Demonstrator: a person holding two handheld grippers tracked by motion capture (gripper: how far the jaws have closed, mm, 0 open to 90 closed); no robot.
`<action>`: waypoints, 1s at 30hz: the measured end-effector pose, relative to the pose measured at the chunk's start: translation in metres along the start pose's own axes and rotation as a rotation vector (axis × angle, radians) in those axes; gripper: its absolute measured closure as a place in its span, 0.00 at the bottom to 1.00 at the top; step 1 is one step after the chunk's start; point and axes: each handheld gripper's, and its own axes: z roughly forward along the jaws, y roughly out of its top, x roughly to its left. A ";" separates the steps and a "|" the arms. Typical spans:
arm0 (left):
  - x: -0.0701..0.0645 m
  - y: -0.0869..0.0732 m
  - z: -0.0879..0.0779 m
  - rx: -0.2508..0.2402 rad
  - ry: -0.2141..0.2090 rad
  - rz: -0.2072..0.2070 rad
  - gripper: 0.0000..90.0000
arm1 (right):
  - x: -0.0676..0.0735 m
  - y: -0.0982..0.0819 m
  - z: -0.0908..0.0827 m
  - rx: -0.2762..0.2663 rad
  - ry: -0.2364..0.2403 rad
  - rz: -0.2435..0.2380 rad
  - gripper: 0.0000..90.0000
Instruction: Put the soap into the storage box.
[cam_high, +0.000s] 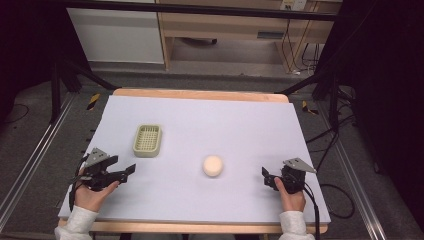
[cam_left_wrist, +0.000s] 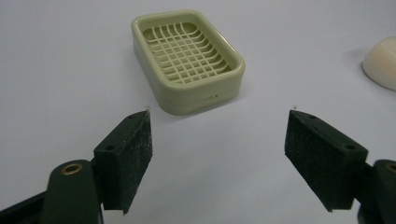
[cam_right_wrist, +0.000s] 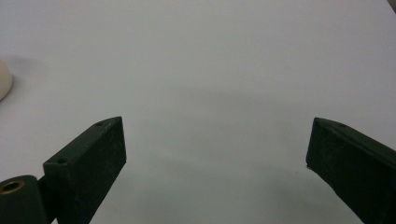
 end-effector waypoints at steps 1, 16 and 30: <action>-0.001 0.002 0.000 -0.004 -0.002 0.001 0.25 | 0.000 0.000 0.000 -0.001 -0.003 0.003 0.06; -0.014 0.012 0.002 -0.006 -0.020 0.038 0.24 | 0.001 0.000 0.000 0.002 -0.003 -0.003 0.06; -0.030 0.020 0.013 0.009 -0.050 0.074 0.24 | 0.001 0.000 0.000 0.003 -0.010 -0.015 0.06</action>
